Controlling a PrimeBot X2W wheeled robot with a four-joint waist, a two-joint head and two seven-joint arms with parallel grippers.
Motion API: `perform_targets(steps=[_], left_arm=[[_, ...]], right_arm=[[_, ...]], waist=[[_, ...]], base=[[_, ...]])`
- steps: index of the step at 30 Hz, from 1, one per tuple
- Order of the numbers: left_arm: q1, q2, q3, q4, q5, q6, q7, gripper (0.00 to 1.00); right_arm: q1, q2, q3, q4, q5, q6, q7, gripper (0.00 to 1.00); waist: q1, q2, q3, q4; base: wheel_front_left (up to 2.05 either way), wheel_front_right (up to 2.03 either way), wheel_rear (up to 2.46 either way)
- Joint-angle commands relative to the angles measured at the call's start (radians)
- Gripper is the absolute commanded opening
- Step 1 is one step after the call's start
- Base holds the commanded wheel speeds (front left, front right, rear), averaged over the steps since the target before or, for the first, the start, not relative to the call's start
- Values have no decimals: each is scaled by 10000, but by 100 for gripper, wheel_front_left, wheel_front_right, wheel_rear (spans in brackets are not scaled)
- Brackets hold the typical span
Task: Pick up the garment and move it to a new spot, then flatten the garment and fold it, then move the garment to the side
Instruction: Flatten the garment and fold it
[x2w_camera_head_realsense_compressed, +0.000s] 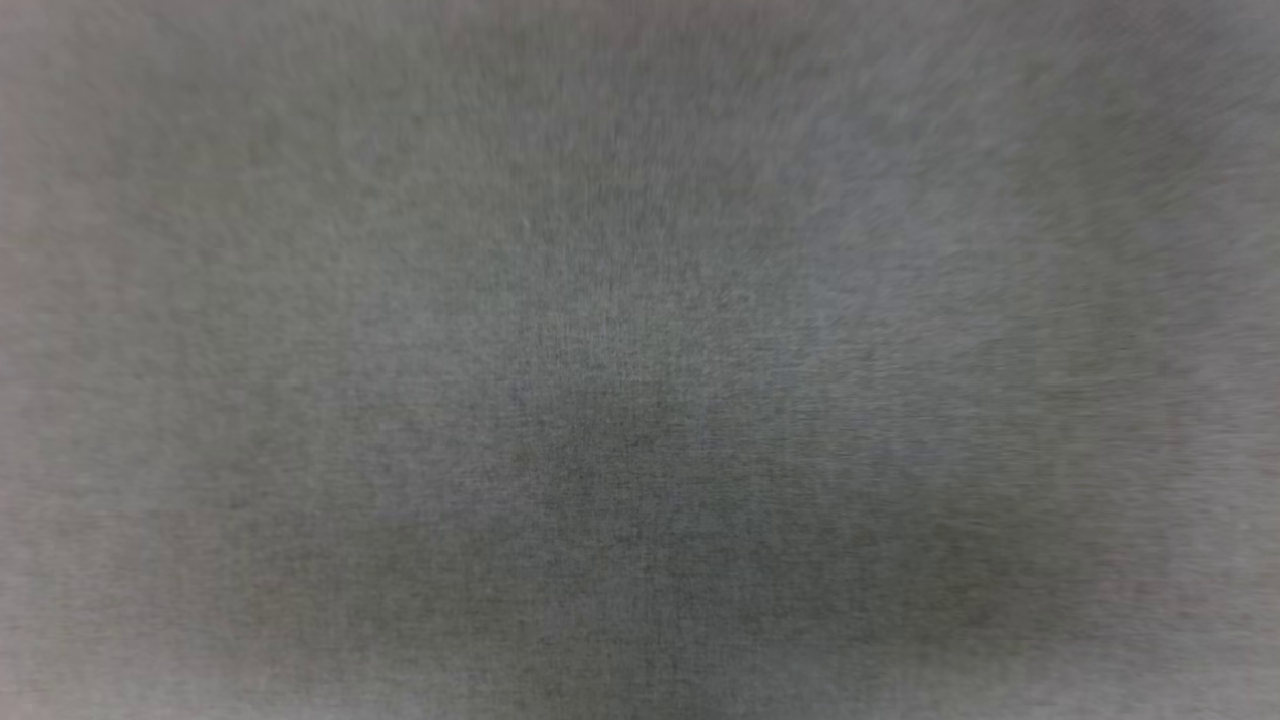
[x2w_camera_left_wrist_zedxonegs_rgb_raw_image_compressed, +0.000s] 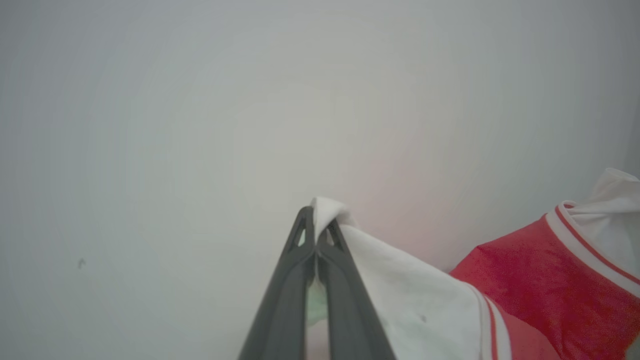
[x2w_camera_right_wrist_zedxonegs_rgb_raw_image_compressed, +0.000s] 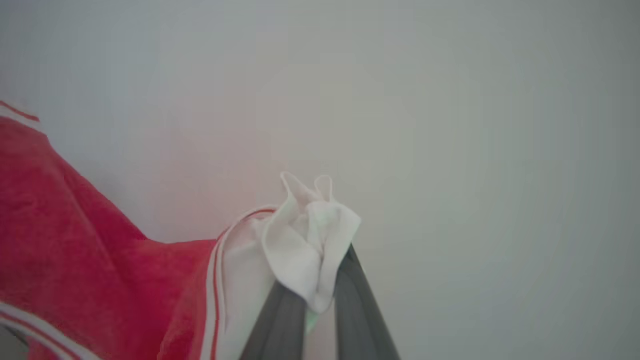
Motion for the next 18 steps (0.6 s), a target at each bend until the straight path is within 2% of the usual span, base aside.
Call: perform_targets(steps=[1,5,10,15,18], left_arm=[[262,-94,-47,312,-109,-109,-233,0],[901,-159,-318,863,-387,-258,-708,0],[2232,-306,-852,1170,-1055,-313,-354,0],[3599,50,-1326,705,-2032,-319,597,0],[4271,334,-1438,370,-2454,-321,1111,0]], right_arm=[[85,108,125,293,-109,-10,-194,0],[758,319,594,955,82,-10,-302,0],[1883,152,1196,1091,939,-10,114,0],[3071,-124,1249,678,2715,-10,1404,0],[3649,-606,1337,275,3455,-10,2245,0]], waist=[[0,0,1686,373],[0,0,1549,513],[0,0,994,620],[0,0,178,587],[0,0,-390,555]], base=[[0,0,0],[0,0,0],[0,0,0],[0,0,0],[0,0,0]])
